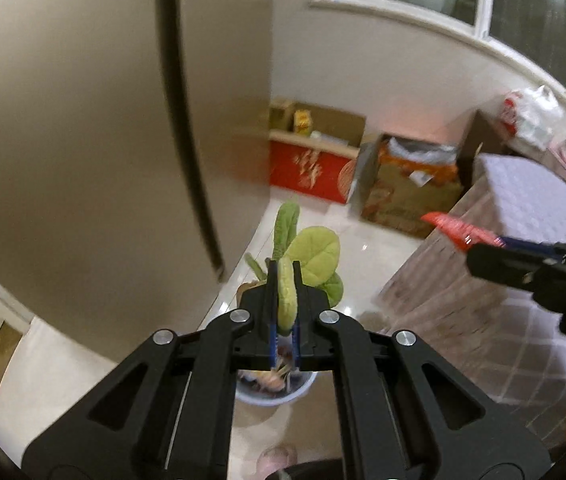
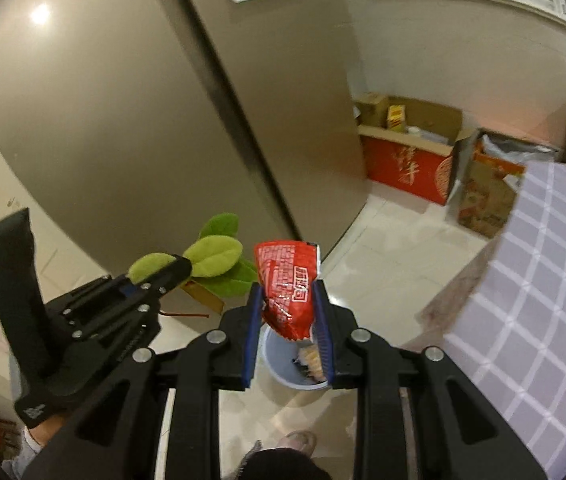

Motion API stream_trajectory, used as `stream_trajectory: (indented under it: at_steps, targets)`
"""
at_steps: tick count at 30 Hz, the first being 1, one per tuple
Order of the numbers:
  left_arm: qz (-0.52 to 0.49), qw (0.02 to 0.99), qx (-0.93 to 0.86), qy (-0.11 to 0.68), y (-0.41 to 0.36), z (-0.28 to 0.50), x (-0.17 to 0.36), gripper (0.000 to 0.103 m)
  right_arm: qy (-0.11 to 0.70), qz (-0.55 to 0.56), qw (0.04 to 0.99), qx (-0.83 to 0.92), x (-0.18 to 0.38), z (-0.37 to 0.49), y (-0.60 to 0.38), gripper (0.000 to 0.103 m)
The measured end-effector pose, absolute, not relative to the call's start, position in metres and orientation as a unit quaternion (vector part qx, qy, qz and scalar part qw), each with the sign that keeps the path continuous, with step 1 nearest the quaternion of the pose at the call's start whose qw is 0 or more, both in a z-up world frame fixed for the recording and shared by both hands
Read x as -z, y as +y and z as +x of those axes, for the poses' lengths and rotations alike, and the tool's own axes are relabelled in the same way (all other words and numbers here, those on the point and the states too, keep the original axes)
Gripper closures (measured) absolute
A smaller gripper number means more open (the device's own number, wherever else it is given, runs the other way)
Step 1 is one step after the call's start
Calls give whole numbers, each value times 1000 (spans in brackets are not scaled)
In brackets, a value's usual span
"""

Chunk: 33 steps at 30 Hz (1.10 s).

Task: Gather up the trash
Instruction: 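Carry the plush toy and red packet to the blue bin, then open both grippers over the blue bin to drop toy and packet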

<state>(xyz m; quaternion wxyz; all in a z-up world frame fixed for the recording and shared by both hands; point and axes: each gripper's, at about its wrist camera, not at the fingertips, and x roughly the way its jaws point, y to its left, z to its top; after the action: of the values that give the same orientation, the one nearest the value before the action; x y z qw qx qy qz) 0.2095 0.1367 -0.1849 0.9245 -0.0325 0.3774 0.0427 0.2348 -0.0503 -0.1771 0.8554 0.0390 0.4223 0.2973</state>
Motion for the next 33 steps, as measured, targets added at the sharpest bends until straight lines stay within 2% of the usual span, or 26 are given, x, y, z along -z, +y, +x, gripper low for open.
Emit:
stream_trajectory:
  at_steps: [9, 11, 13, 33]
  targets:
    - [-52, 915, -46, 397, 167, 219, 210, 97, 439, 38, 848, -294, 202, 241, -18, 78]
    - [-44, 910, -52, 409, 171, 224, 217, 84, 441, 40, 848, -292, 205, 239, -17, 78]
    - [-36, 903, -75, 422, 175, 226, 224, 26, 444, 40, 847, -290, 209, 239, -14, 78]
    - [-44, 905, -107, 409, 196, 213, 222, 26, 456, 29, 836, -303, 232, 253, 13, 78]
